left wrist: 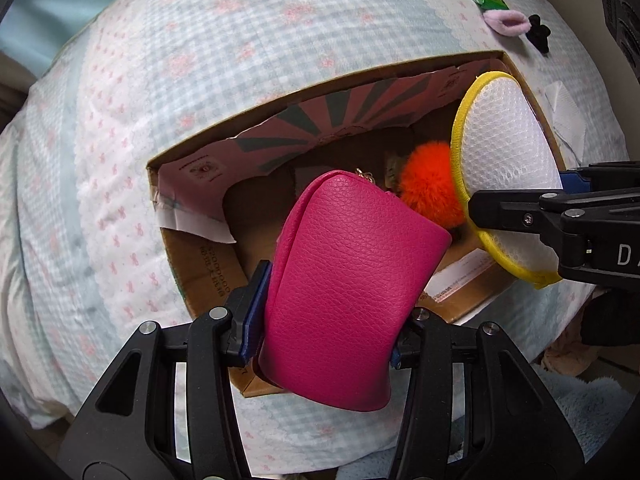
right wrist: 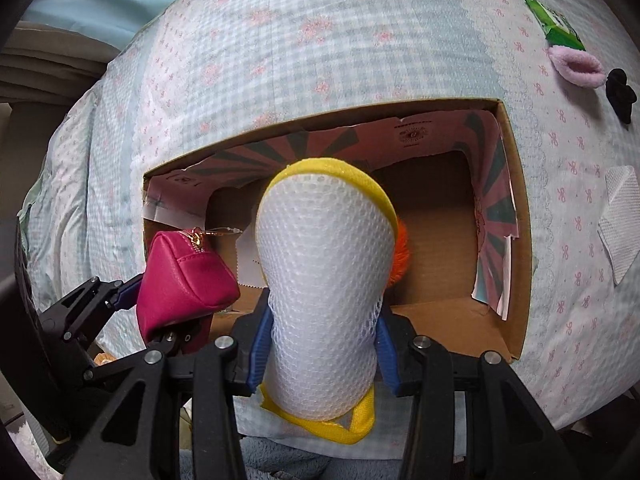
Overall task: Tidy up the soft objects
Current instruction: 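Carry the pink pouch and yellow mesh pad into the box and release both, then withdraw both tools from the box toward the hair tie and scrunchie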
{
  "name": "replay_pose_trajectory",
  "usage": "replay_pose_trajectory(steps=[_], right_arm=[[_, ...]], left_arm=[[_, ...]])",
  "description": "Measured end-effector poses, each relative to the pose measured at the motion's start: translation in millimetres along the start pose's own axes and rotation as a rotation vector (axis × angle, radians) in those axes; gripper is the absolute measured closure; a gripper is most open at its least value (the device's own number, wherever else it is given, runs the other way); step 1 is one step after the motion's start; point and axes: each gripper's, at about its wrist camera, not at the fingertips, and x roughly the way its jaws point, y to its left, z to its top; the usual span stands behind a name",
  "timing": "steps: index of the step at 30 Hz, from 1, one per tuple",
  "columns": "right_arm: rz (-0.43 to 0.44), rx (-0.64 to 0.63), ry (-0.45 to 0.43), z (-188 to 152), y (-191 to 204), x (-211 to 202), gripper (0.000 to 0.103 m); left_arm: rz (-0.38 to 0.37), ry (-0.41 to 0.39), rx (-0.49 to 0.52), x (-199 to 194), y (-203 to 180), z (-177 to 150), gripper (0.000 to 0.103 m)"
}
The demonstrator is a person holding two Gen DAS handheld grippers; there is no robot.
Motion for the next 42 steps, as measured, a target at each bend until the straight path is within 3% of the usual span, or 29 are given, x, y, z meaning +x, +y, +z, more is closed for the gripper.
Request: replay_pose_trajectory(steps=[3, 4, 5, 6, 7, 8, 10, 16, 25, 33, 42], right_arm=[[-0.007, 0.016, 0.029, 10, -7, 7, 0.057], [-0.006, 0.021, 0.042, 14, -10, 10, 0.052], [-0.005, 0.032, 0.044, 17, -13, 11, 0.039], [-0.008, 0.041, 0.039, 19, -15, 11, 0.032], [-0.013, 0.045, 0.034, 21, -17, 11, 0.016], [-0.017, 0.050, 0.027, 22, -19, 11, 0.005], [-0.011, 0.055, 0.014, 23, -24, 11, 0.000], [-0.034, 0.037, 0.023, 21, -31, 10, 0.000], [-0.011, 0.011, -0.039, 11, -22, -8, 0.000], [-0.004, -0.031, -0.129, -9, -5, -47, 0.000], [-0.005, -0.071, -0.246, -56, 11, -106, 0.000]], left_arm=[[-0.023, -0.001, 0.015, 5, -4, 9, 0.059], [-0.028, -0.005, 0.023, 6, -6, 12, 0.054], [-0.035, -0.004, 0.032, 6, -8, 14, 0.049], [-0.031, 0.002, 0.039, 7, -10, 15, 0.024], [-0.019, 0.009, 0.045, 9, -12, 16, 0.000], [-0.024, 0.007, 0.050, 9, -13, 16, 0.000], [-0.027, 0.014, 0.050, 10, -14, 16, 0.000], [-0.022, 0.021, 0.033, 10, -13, 14, 0.000], [-0.035, -0.037, -0.013, -16, -6, 10, 0.000], [-0.007, -0.133, -0.024, -61, -7, -12, 0.000], [-0.012, -0.258, -0.061, -131, -6, -48, 0.000]])
